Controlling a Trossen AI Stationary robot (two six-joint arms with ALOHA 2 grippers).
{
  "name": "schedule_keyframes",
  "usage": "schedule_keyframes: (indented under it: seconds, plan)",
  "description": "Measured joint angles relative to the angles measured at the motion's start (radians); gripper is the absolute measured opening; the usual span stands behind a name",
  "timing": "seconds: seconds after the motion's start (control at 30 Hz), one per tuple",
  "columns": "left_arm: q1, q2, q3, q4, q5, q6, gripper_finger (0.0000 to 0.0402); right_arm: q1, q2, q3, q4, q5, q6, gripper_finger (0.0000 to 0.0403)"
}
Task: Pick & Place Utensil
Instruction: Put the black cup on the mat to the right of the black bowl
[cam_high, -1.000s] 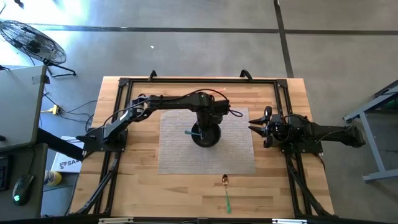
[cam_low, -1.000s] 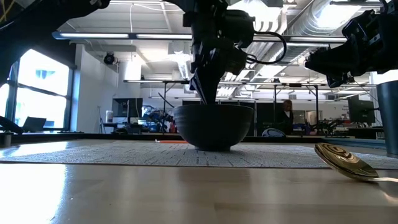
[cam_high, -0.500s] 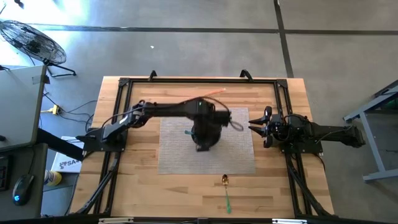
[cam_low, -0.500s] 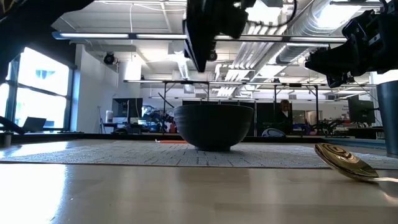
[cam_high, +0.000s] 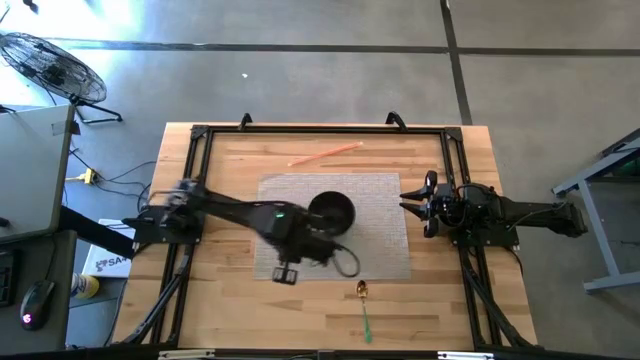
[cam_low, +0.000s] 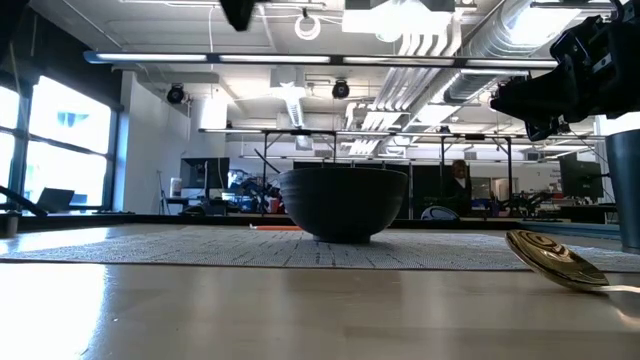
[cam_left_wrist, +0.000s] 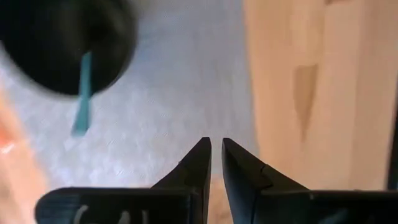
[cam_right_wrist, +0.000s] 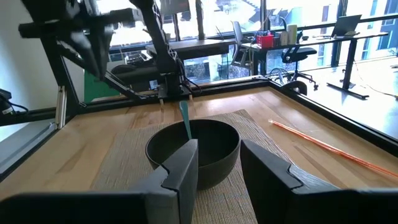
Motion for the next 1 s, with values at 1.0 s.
schedule_keyframes:
  seconds: [1.0]
  plan:
    - [0.294, -0.969, -1.379, 1.365, 0.038, 0.274, 0.0035, 0.0, -0.001, 0.0, 0.044, 0.0, 0.005, 0.0114]
